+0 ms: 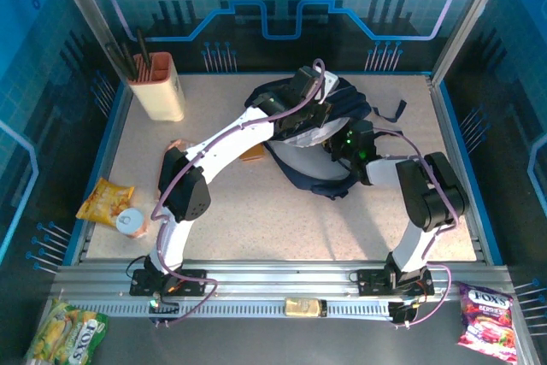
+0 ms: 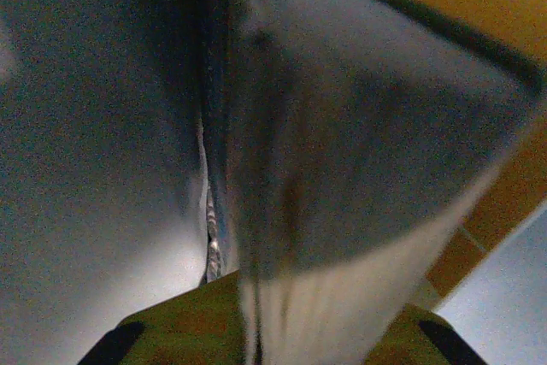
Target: Pack books, pencil case, and school supplies into a backpack
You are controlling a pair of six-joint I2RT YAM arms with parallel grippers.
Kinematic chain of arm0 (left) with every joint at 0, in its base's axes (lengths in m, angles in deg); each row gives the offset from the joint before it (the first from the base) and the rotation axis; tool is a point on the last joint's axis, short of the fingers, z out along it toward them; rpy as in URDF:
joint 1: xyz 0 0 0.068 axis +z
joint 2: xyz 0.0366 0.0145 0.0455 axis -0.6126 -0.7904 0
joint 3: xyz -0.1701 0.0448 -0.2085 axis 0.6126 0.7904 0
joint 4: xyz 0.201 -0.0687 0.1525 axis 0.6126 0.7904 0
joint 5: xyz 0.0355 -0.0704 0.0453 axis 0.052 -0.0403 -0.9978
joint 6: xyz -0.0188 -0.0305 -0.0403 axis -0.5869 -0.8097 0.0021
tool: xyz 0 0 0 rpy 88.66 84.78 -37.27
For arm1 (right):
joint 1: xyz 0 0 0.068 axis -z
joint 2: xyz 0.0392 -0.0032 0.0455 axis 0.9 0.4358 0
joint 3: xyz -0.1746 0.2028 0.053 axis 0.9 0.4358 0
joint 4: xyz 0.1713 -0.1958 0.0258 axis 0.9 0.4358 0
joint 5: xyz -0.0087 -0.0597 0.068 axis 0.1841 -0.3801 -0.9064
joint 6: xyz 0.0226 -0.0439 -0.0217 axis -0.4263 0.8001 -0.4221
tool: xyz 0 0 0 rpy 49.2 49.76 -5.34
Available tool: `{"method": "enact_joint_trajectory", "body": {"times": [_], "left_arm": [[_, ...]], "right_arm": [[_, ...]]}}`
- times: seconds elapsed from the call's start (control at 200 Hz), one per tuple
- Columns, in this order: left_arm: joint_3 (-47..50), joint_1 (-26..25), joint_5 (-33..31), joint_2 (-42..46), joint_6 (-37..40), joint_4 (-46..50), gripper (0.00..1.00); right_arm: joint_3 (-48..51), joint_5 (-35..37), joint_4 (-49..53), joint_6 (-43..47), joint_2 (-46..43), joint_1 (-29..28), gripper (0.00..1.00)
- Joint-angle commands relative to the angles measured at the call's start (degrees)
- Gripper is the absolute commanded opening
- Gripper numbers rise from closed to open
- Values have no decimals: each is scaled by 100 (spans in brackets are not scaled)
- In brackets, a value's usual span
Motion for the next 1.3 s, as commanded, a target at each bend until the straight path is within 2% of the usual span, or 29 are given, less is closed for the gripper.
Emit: {"method": "enact_joint_trajectory", "body": {"times": [0.0,0.23,0.44,0.535,0.635,0.78,0.89,1.011,1.146,1.296], "left_arm": [[-147,1,32,441,-222,-752,0],[-138,36,34,414,-266,-728,0],[-112,106,63,414,-343,-687,0],[-82,148,97,414,-392,-680,0],[-59,185,156,397,-433,-673,0],[-23,222,277,332,-536,-655,0],[73,238,412,287,-589,-638,0],[135,269,1071,176,-523,-472,0],[135,335,1677,-51,-521,-235,12],[51,374,2016,-230,-556,31,27]], "right_arm": [[-264,-42,296,208,98,-70,20],[-909,-471,714,749,321,15,28],[-402,-764,867,888,-136,106,56],[-69,-734,1526,1091,-652,174,67],[291,-604,1983,1407,-1336,235,73],[582,-178,3169,1954,-2356,306,75],[864,402,3941,2225,-3131,372,76],[955,1338,4944,2677,-4073,386,80],[810,2135,5696,3224,-4893,321,83],[541,2667,6260,3554,-5226,285,83]]}}
